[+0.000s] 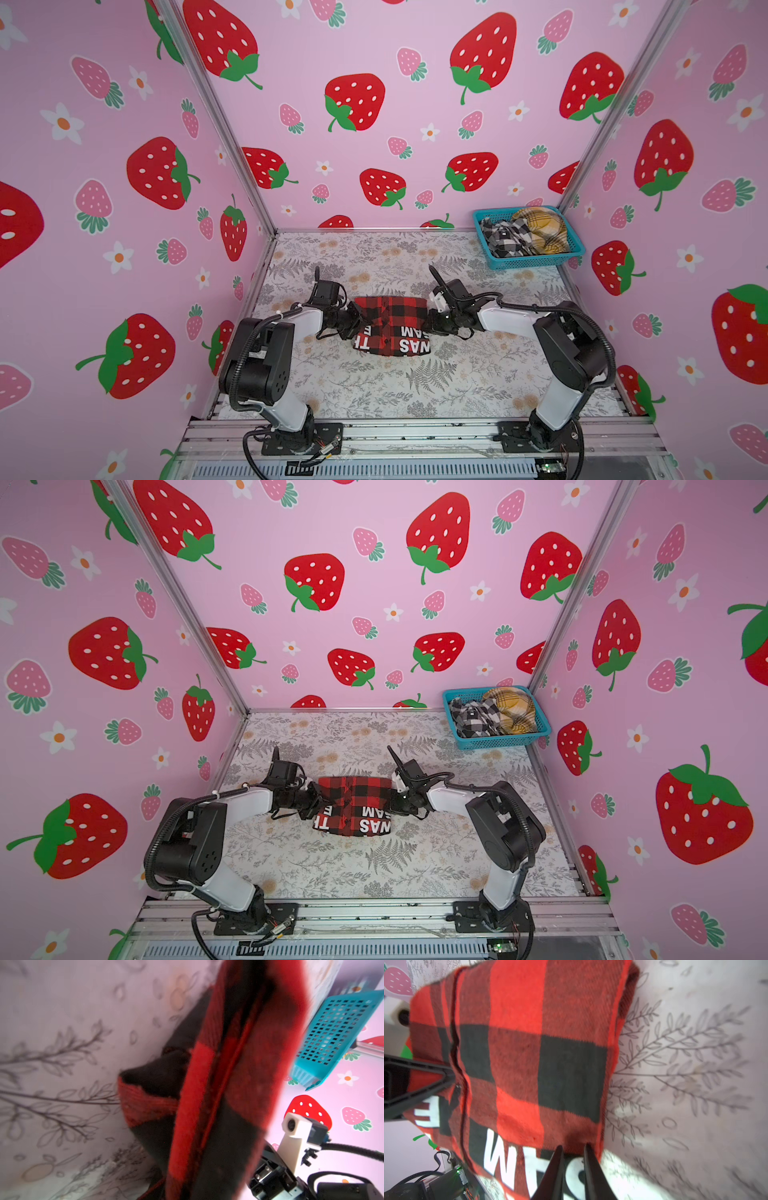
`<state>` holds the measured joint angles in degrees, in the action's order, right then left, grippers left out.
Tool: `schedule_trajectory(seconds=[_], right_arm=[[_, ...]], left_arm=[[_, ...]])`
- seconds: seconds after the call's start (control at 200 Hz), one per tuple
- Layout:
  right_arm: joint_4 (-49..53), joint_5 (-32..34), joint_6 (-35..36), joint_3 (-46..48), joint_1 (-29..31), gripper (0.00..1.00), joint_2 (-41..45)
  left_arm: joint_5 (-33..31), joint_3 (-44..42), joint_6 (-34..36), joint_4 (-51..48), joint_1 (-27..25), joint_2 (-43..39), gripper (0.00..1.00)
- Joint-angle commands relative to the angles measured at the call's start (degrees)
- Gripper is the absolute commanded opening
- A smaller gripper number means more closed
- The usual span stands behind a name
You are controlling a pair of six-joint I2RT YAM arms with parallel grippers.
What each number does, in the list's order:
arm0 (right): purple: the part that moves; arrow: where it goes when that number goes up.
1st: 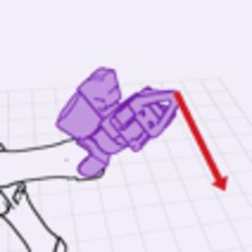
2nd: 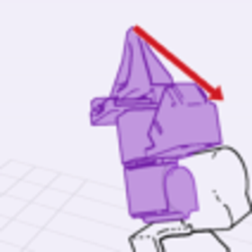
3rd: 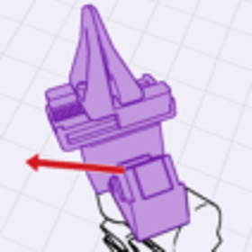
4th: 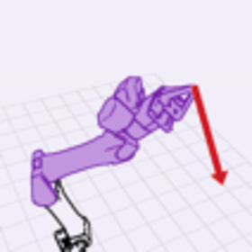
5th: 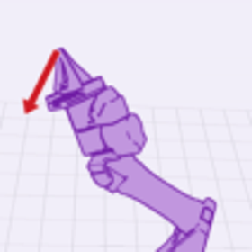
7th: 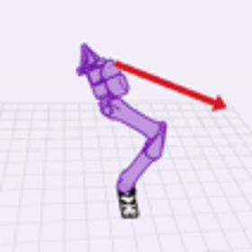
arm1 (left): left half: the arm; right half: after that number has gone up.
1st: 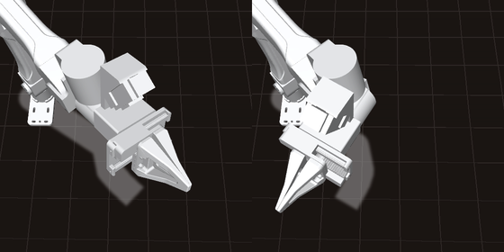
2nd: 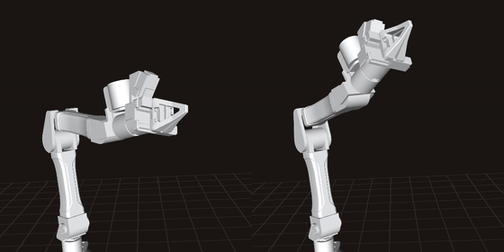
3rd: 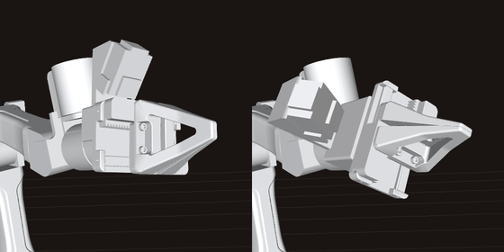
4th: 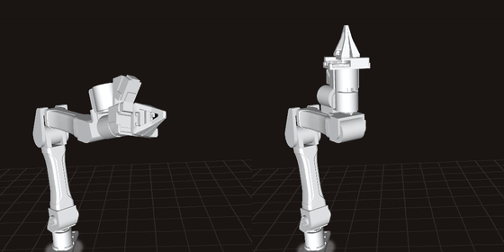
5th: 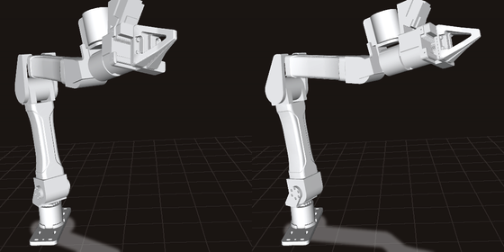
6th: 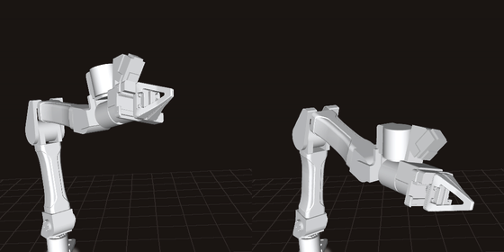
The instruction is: Fold and stack the long sleeve shirts
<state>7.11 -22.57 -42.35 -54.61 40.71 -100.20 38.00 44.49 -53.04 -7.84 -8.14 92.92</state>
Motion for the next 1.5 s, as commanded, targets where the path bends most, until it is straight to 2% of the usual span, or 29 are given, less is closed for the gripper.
schedule_trajectory(seconds=[0.0,0.085,0.165,0.305,0.45,0.585,0.72,0.83,0.89,0.995,1.071,1.081,1.146,1.216,1.281,1.331,1.396,1.456,1.496], right_arm=[[4.7,2.3,1.2,-1.1,-0.1,0.22,4.0],[5.3,2.9,1.4,-0.7,-0.2,0.22,6.4],[5.0,3.2,1.4,0.4,-0.4,0.22,8.8],[3.5,3.2,1.2,3.3,-1.0,0.22,12.5],[1.2,2.1,1.5,7.2,-2.2,0.22,15.5],[-2.7,0.6,1.6,12.2,-3.9,0.22,18.2],[-7.9,-1.9,1.4,19.0,-7.5,0.22,20.9],[-11.0,-3.9,1.6,24.8,-11.0,0.22,24.4],[-11.3,-4.7,2.0,27.4,-12.7,0.22,27.0],[-10.5,-5.9,2.7,30.9,-14.8,0.22,31.9],[-8.7,-6.0,3.0,33.1,-15.8,0.22,35.6],[-8.5,-6.0,3.0,33.3,-16.0,0.22,36.1],[-6.6,-5.8,3.0,34.7,-17.2,0.25,39.4],[-2.8,-4.9,3.5,34.9,-18.6,0.30,42.8],[1.8,-2.7,4.2,34.2,-19.4,0.36,45.8],[5.0,-1.6,4.7,33.3,-19.6,0.42,47.5],[8.1,-1.2,4.8,32.4,-19.6,0.47,50.4],[9.6,-1.7,5.5,31.2,-19.5,0.50,50.9],[9.8,-2.5,5.7,30.4,-19.1,0.51,50.4]], left_arm=[[-2.8,5.0,2.7,-7.3,0.1,-2.6,0.00],[-6.6,9.5,6.4,-15.2,0.1,-4.7,0.00],[-14.4,16.4,12.0,-27.4,0.1,-6.5,0.00],[-35.9,33.0,20.5,-49.6,0.0,-7.4,0.00],[-56.9,49.9,25.2,-67.0,-2.1,-5.0,0.00],[-74.4,58.8,24.2,-78.7,-8.8,-0.5,0.00],[-86.8,56.2,15.7,-85.6,-17.6,6.9,0.00],[-87.7,52.2,8.1,-85.8,-23.1,14.8,0.00],[-87.6,52.7,4.7,-85.3,-26.3,19.6,0.00],[-84.0,60.3,1.8,-86.2,-31.7,29.1,0.00],[-80.3,70.6,1.3,-88.4,-36.0,35.6,0.00],[-79.4,72.3,1.2,-88.6,-36.7,36.7,0.03],[-74.2,82.6,1.2,-89.6,-40.7,42.4,0.40],[-67.7,94.0,1.1,-89.5,-45.1,48.1,0.69],[-60.4,102.2,1.1,-88.4,-47.7,51.9,0.70],[-55.4,104.4,0.6,-86.4,-48.7,52.3,0.71],[-52.5,101.6,0.2,-83.4,-48.7,48.9,0.72],[-54.3,95.3,0.5,-80.7,-47.7,42.7,0.72],[-55.2,89.1,0.9,-78.4,-45.9,37.8,0.68]])
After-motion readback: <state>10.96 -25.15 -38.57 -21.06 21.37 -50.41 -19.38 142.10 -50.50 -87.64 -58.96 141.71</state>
